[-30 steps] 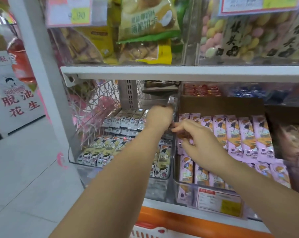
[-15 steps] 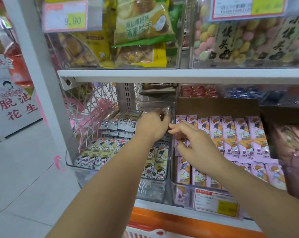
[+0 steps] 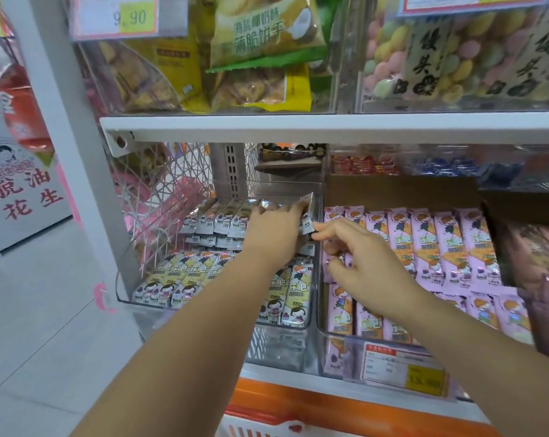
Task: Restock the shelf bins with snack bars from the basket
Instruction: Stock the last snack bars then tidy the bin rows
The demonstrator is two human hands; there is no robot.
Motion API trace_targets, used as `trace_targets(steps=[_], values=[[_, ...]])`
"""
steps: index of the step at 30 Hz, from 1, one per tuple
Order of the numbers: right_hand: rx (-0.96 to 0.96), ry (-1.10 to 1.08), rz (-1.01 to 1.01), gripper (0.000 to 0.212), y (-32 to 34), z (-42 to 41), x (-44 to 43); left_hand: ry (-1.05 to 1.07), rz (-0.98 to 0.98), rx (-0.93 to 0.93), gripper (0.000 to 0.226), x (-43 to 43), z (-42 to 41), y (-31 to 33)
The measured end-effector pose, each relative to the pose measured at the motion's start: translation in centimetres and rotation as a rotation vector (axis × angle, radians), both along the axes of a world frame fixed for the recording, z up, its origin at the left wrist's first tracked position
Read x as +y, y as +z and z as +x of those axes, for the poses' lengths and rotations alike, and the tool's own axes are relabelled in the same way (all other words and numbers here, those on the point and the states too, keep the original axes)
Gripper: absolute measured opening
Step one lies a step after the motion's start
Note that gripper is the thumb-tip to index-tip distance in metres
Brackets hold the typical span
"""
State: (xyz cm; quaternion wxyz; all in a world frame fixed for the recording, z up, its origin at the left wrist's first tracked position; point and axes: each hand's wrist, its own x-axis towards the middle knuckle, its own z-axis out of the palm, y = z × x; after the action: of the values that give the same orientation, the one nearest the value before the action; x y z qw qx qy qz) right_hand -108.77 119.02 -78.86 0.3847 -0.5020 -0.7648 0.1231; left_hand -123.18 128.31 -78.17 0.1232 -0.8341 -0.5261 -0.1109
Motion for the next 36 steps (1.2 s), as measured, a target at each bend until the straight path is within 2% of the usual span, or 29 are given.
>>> trace_targets(steps=[6, 11, 14, 17, 21, 28, 32, 36], values=[[0.034, 0.033, 0.022, 0.045, -0.2, 0.1, 0.3, -0.017, 0.057, 0.117, 0.058, 0.7, 0.0, -0.5], [0.029, 0.040, 0.037, 0.043, -0.2, 0.2, 0.2, -0.039, -0.099, 0.200, 0.071, -0.1, -0.1, 0.5], [0.024, 0.031, 0.029, 0.044, -0.2, 0.1, 0.1, -0.077, -0.170, 0.211, 0.071, -0.5, -0.3, 1.6], [0.027, 0.020, 0.028, 0.044, -0.1, 0.0, 0.0, -0.129, -0.213, 0.150, 0.062, -0.9, -1.3, 0.9], [0.047, 0.025, 0.038, 0.043, 0.1, -0.2, 0.0, -0.097, -0.244, 0.075, 0.054, -0.3, -1.2, -0.3], [0.026, 0.024, 0.019, 0.037, 0.0, -0.1, -0.1, -0.018, -0.305, 0.063, 0.057, 0.4, -0.1, 0.2], [-0.079, 0.001, -0.035, 0.038, 0.9, -0.1, -0.6, -0.003, -0.287, 0.036, 0.058, -0.9, 0.0, 0.9], [-0.286, -0.031, -0.103, 0.048, 2.0, 0.6, -2.0, -0.055, -0.229, -0.161, 0.058, -5.4, -0.7, 1.9]])
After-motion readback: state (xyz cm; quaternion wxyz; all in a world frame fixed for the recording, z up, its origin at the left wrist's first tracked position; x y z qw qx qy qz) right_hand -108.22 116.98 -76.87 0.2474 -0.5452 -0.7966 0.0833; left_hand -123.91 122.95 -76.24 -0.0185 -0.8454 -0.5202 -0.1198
